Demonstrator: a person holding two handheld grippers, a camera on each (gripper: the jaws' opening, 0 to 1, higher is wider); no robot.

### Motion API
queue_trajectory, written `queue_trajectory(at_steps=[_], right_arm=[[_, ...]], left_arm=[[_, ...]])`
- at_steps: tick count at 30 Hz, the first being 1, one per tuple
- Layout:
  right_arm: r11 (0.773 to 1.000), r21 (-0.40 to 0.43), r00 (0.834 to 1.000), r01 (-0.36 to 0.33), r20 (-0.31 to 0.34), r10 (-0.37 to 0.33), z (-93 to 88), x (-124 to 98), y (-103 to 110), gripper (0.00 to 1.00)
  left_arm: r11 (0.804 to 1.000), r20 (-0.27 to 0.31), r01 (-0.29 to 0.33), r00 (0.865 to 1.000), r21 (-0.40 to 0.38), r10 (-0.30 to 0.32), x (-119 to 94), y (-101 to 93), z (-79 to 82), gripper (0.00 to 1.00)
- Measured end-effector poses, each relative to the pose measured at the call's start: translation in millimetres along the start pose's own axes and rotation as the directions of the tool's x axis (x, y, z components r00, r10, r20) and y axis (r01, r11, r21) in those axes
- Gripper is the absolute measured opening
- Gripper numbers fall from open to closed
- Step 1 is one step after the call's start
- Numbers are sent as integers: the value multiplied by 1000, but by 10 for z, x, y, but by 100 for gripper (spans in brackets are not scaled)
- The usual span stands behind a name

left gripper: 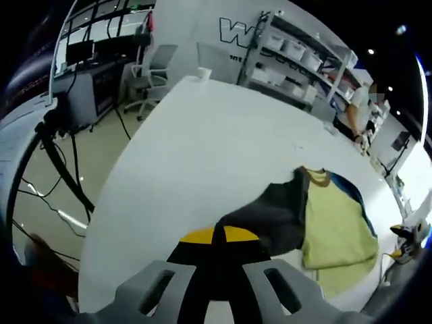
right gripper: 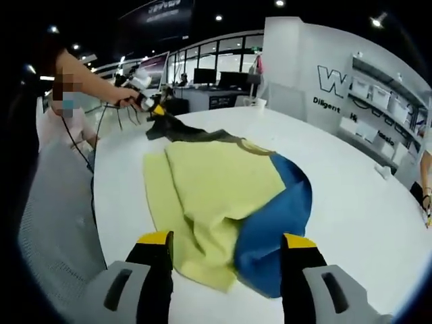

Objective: Fold the garment on the visible template until the final outline fits inside the template.

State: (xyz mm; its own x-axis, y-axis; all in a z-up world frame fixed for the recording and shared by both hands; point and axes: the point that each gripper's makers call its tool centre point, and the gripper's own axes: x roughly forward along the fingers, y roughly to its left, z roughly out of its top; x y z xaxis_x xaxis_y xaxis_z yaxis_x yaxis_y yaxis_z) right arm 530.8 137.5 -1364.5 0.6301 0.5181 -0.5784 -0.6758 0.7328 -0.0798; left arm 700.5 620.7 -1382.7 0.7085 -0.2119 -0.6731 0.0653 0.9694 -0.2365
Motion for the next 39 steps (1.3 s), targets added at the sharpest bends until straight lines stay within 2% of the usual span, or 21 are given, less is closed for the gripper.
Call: queue_trajectory(at_steps=[6,12,17,19,22,25,28,30,36,39], right_arm=[[1000,-6,1000,-8,16,8,51,-30,44,67],[1000,5,1000,5,18,-5,54,-68,8,67],[1000,16,1000,12,19,-12,49,-86,-9,67],[1000,17,1000,12,19,-12,52,-92,-3,67],[1000,18,1000,12,20,-12,50,-92,-1,67],[1000,15,1000,9,22,-9,64,-81,10,67],[1000,12,1000,8,25,-8,73,-72,13,67],[1000,11,1000,6,28,-6,82,-64,17,67],[1000,9,999,-2,32,1,103,-57,42,68],[1000,7,999,-4,32,3,105,-52,50,68]], left_arm=[[999,-15,-20,1000,39,21,88,63,-55,5],[992,-26,-26,999,126,30,151,92,-114,5],[978,-14,-28,999,208,32,157,112,-105,7],[972,-11,-24,1000,234,27,139,96,-118,10],[963,9,-23,1000,268,21,98,79,-125,19],[959,-4,1,1000,282,0,50,15,-217,23],[943,-10,12,1000,332,-10,13,-14,-283,25],[924,1,23,1000,382,-25,-30,-55,-324,26],[890,4,59,998,453,-68,-143,-206,-436,31],[857,-18,92,995,507,-96,-186,-311,-537,33]])
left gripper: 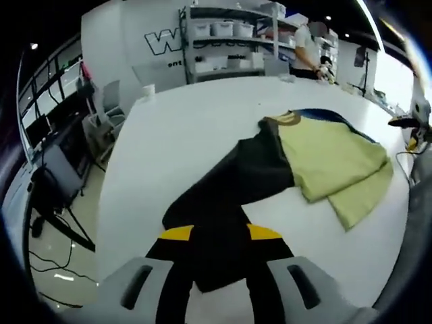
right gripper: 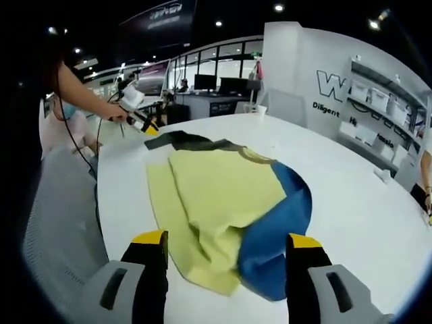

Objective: Fold the garment on the visible template until the final outline fits inside the template.

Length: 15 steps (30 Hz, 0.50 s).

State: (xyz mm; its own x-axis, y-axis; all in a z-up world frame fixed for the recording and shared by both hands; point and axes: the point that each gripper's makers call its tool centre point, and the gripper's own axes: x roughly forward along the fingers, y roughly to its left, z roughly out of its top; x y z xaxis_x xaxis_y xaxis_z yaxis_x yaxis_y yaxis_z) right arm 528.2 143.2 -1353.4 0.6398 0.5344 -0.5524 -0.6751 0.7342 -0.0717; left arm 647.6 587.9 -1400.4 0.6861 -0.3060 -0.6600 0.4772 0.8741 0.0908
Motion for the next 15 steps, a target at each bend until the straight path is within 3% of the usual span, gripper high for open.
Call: queue_trajectory(at_steps=[6,15], right_arm=[[1000,0,1000,-6,1,6,0,10,18,68],[1000,5,1000,-8,0,8,-13,8,28,68]], left_arm=[[998,-4,52,999,41,-51,-41,-266,-24,35],[993,-43,87,996,80,-84,-44,-433,-158,32]])
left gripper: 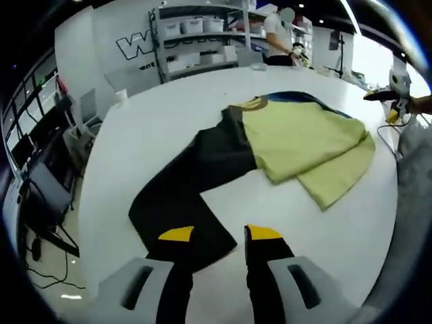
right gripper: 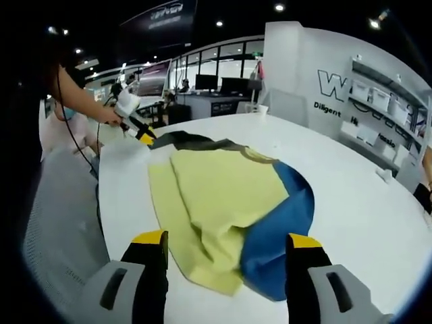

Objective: Fold the garment on the visible template until the final outline fits inside the template.

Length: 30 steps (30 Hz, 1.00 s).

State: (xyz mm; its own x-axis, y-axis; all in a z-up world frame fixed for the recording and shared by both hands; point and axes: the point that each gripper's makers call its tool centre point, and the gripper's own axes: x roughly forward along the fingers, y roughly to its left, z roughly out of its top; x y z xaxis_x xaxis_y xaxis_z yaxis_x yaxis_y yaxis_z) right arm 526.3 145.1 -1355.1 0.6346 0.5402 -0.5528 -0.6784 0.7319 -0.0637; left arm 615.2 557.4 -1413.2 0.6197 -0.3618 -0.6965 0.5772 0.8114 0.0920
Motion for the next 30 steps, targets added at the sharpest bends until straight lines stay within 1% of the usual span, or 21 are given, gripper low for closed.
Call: queue_trajectory(at_steps=[4,9,11,16,20,21,22,23,27,30], right_arm=[[1000,4,1000,1,2,-1,-5,-1,0,68],[1000,10,1000,-1,-1,1,-21,-8,2,68],[1000,7,1000,2,-1,-2,-25,-15,-3,68],[1000,7,1000,3,-3,-3,-31,-24,-6,68],[1000,7,1000,4,-1,-4,-27,-25,-4,68],[1000,9,1000,3,0,-3,-26,-25,0,68],[1000,10,1000,2,0,-2,-25,-25,4,68],[1000,10,1000,0,1,0,-23,-25,10,68],[1000,3,1000,-12,6,12,-19,-22,56,69],[1000,7,1000,-20,6,20,-26,-18,80,69]], left_arm=[[1000,-21,7,1000,16,-7,14,-43,-62,29],[998,-54,11,999,58,-8,49,-73,-140,25],[998,-57,9,998,63,-5,59,-70,-147,23],[997,-75,-1,997,83,7,80,-47,-166,14],[996,-86,-1,996,92,9,102,-35,-180,10],[995,-91,-12,996,95,21,100,-10,-187,7],[996,-93,-14,995,94,22,103,1,-187,6],[998,-98,-7,995,61,13,107,-3,-185,6],[1000,-114,0,994,23,2,98,19,-159,5],[1000,-98,-4,995,-28,1,81,47,-95,5]])
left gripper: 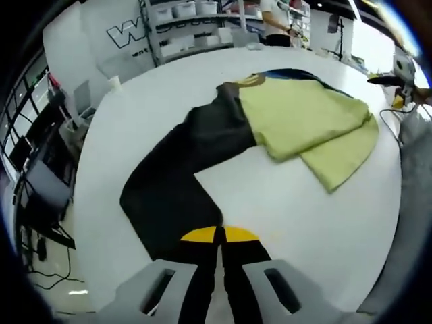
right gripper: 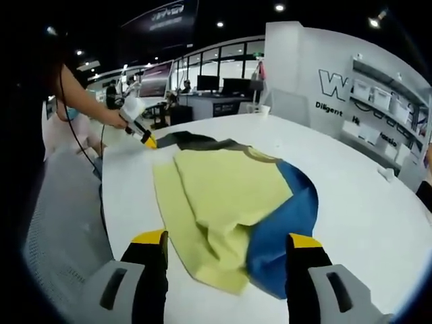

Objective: Fold the garment on the visible template until the final outline fits inside the template.

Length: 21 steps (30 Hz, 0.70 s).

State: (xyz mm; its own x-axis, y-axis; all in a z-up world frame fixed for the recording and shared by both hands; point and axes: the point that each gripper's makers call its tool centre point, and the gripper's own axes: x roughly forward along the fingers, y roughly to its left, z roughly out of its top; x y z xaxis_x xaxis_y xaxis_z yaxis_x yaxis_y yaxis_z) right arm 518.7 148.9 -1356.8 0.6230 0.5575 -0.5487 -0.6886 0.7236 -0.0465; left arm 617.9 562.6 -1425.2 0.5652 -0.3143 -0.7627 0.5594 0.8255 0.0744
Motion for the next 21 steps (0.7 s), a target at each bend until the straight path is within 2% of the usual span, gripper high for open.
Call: queue_trajectory(at_steps=[7,12,17,21], right_arm=[[1000,0,1000,-9,-1,9,-13,3,40,69],[1000,1,1000,-15,0,15,-13,11,58,69],[1000,0,1000,-16,3,16,-1,17,58,68],[1000,-2,1000,-15,3,15,5,23,63,68]], left_arm=[[993,60,-27,998,-113,34,-98,211,249,5],[989,91,-50,994,-142,64,-170,390,408,5],[980,123,-81,987,-182,104,-247,631,544,5],[966,149,-102,979,-238,141,-330,868,662,5]])
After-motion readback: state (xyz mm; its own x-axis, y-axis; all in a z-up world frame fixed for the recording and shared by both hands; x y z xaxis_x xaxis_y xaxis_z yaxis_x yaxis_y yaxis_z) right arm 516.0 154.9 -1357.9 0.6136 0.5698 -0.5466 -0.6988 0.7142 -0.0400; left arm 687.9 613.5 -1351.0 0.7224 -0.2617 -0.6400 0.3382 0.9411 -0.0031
